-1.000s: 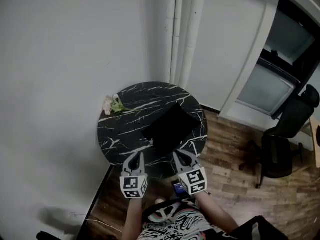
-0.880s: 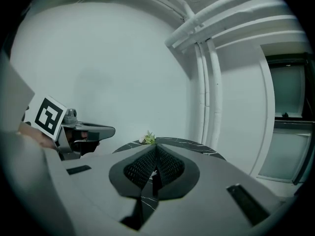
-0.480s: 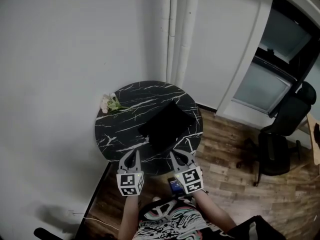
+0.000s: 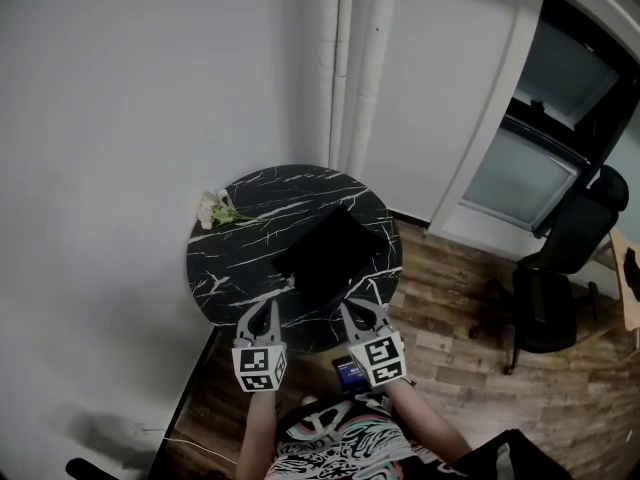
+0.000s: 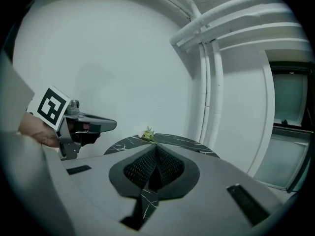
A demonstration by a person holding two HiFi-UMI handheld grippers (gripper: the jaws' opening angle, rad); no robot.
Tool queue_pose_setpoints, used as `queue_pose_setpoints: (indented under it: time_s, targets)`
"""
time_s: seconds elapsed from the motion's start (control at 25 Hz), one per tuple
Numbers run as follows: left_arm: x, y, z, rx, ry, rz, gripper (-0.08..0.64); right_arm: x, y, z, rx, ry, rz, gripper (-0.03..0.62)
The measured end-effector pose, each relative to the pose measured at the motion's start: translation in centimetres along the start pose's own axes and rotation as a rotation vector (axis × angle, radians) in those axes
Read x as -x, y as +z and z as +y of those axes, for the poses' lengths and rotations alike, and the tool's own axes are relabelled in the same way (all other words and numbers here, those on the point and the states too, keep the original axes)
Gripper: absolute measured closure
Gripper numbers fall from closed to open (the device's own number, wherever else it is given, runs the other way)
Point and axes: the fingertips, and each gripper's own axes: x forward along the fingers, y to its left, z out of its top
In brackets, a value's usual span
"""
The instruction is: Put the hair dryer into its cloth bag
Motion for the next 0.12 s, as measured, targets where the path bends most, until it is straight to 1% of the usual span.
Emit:
queue_pose_setpoints:
  time_s: [0.12]
  targets:
    - [-0.32,0.35,-0.25,-0.006,-0.009,-0.009,0.546,-0.01,-0.18,-0.36,0.001,-0.006,0.005,0.574]
